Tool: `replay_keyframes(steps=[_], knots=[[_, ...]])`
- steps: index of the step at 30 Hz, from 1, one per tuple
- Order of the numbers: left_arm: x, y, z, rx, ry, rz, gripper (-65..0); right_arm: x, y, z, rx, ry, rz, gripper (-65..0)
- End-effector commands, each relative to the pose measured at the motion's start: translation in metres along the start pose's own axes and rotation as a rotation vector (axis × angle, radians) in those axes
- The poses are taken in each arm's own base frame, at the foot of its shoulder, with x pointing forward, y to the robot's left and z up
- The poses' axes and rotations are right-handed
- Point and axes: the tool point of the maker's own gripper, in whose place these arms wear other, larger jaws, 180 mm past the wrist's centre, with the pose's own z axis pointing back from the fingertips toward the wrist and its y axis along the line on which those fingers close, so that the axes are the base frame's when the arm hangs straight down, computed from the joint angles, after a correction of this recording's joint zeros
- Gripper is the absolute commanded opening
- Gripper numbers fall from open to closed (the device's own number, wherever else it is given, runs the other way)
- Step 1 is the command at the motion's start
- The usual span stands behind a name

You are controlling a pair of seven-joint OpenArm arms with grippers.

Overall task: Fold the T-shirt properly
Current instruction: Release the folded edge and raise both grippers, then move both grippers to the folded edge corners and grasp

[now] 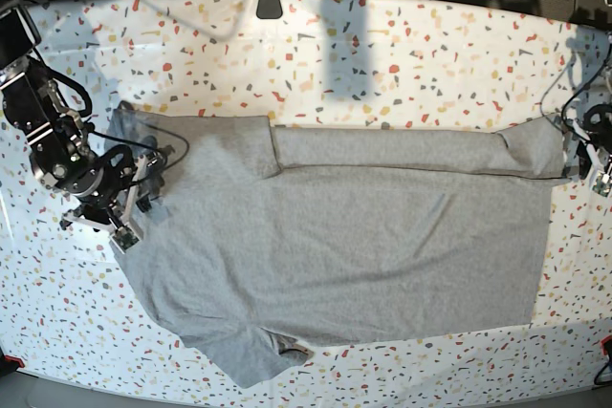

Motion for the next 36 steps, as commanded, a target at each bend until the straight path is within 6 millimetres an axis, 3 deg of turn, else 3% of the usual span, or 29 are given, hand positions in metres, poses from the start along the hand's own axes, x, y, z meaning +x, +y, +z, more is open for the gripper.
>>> replay_keyframes(steps=[1,7,14,18,24,31,33,35,36], knots=[[0.013,0.021,0.004,0.027,-0.027,-0.025,-40.9,0.013,-0.022,0.008,-0.044,-0.032,0.010,-43.4],[0.024,-0.004,0.023,-0.090,-0.009,-0.141,-41.4,0.005,-0.031,0.031,-0.048,0.032,0.073,-43.4],[0.047,-0.056,0.060,-0.176,-0.107,-0.260,-41.8,-0.016,-0.003,0.053,-0.004,0.083,0.205,-43.4],[0.023,-0.088,0.060,-0.236,-0.064,-0.388,-41.8,-0.030,0.012,0.054,0.023,0.108,0.223,-43.4],[-0.012,-0.111,0.048,-0.244,0.018,-0.523,-41.8,-0.038,0.017,0.054,0.030,0.131,0.227,-43.4],[-0.030,-0.105,0.031,-0.197,0.073,-0.523,-42.5,-0.038,0.017,0.054,0.030,0.131,0.226,-43.4],[-0.037,-0.102,0.030,-0.195,0.103,-0.522,-49.7,-0.039,0.017,0.054,0.030,0.134,0.226,-43.4],[-0.040,-0.103,0.031,-0.198,0.111,-0.523,-63.9,-0.039,0.016,0.055,0.029,0.135,0.227,-43.4],[-0.039,-0.103,0.031,-0.199,0.110,-0.522,-65.0,-0.039,0.017,0.055,0.029,0.136,0.229,-43.4]])
